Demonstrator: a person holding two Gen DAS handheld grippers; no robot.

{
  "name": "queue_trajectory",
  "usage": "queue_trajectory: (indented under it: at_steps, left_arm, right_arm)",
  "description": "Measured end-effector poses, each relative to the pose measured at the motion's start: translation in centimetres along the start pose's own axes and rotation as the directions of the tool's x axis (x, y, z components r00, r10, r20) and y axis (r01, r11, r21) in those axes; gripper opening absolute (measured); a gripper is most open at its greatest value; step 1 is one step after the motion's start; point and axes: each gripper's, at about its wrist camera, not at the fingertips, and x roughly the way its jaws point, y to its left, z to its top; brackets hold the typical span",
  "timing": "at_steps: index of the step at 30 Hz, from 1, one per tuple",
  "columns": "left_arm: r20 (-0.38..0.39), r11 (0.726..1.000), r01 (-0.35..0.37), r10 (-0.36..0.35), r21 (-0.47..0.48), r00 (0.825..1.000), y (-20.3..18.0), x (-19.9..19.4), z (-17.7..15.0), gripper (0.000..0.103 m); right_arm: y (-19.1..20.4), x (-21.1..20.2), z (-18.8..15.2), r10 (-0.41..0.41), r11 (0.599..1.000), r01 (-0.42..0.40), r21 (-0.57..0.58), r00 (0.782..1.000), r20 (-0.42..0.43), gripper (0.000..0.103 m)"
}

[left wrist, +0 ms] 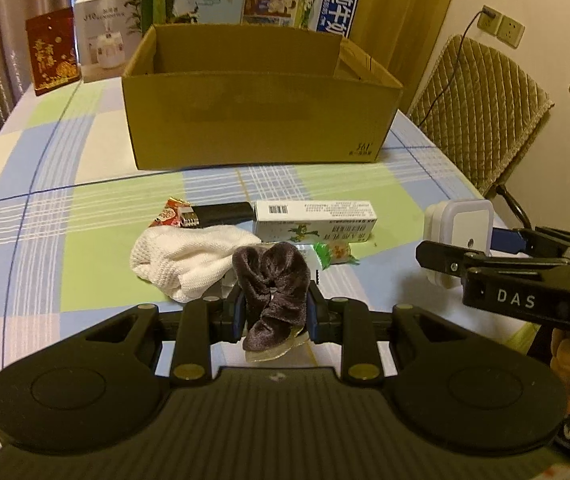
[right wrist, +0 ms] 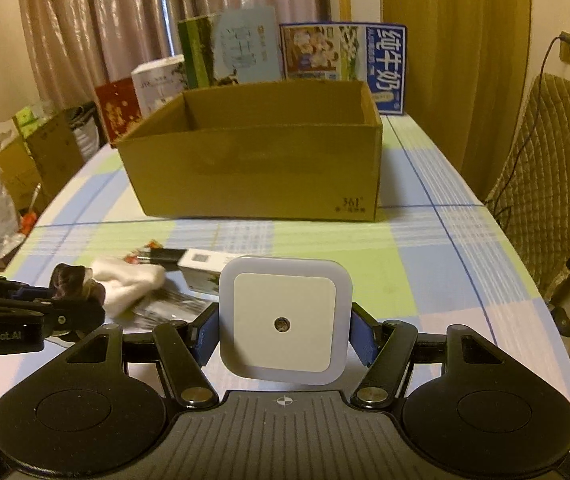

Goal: Organize objects
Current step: 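Carry scrunchie and night light into the cardboard box and open both tools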

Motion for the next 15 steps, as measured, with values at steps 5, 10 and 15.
queue_trajectory:
  at_steps: [5,10,15]
  left_arm:
    - [0.012,1.0,-0.011,0.011,-0.001,1.0,-0.9,-1.4,-0.1,0.024]
    - [0.024,1.0,-0.017,0.017,0.009,1.0,-1.7,-2.4,-0.1,0.024]
    - [0.031,1.0,-0.012,0.012,0.018,0.999,-2.4,-3.0,-0.1,0.024]
  right_arm:
    - [0.2,-1.3,0.1,0.025,1.0,-0.025,-0.006,1.0,0.016,0.063]
    - [0.2,-2.2,0.2,0.034,0.999,-0.034,-0.006,0.999,0.028,0.063]
    - [0.0,-2.9,0.0,0.036,0.999,-0.036,-0.005,0.999,0.031,0.063]
